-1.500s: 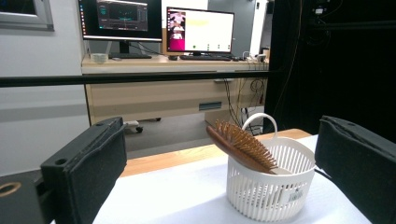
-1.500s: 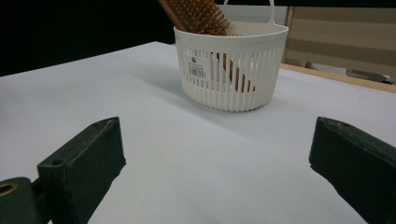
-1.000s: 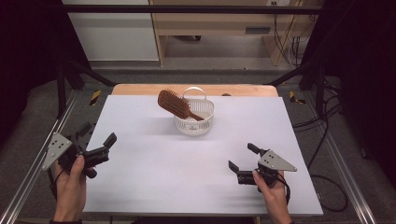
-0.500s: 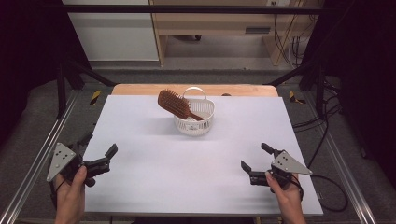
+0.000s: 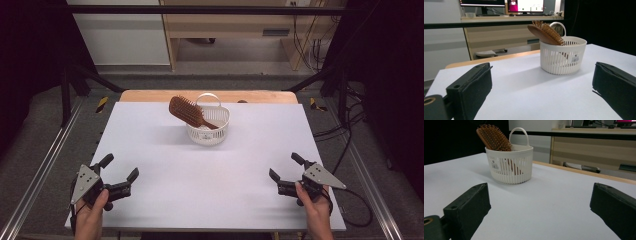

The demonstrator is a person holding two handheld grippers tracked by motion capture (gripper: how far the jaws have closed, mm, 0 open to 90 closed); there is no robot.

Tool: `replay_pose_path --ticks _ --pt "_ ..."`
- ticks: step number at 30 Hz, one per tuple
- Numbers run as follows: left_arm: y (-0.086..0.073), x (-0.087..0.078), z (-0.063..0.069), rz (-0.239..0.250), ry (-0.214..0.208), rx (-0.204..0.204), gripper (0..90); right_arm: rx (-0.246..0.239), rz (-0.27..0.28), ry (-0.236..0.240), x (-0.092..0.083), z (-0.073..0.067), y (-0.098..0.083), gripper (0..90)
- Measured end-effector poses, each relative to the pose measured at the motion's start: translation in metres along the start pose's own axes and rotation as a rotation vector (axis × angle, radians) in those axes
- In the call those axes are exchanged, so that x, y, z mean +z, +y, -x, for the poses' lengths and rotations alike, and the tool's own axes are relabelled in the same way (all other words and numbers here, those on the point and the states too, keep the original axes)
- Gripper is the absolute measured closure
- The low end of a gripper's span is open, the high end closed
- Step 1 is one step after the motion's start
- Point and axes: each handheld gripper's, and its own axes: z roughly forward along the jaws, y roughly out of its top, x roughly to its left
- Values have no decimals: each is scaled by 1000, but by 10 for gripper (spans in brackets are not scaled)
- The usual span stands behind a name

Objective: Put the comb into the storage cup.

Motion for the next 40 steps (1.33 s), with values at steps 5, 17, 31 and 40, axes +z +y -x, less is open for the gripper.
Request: replay_pose_path --ticks 5,17,31,40 --pt "-12 4 2 -27 -19 -14 27 10 10 -23 -2 5 -4 31" --pt "-30 6 12 -74 -64 -38 27 13 -2 -9 -1 4 -9 31" --pt "-35 -6 21 -53 -84 -22 29 12 -23 36 6 -6 -15 31" --pt "-32 -6 -1 19 23 -44 32 8 -44 75 18 -19 -17 31"
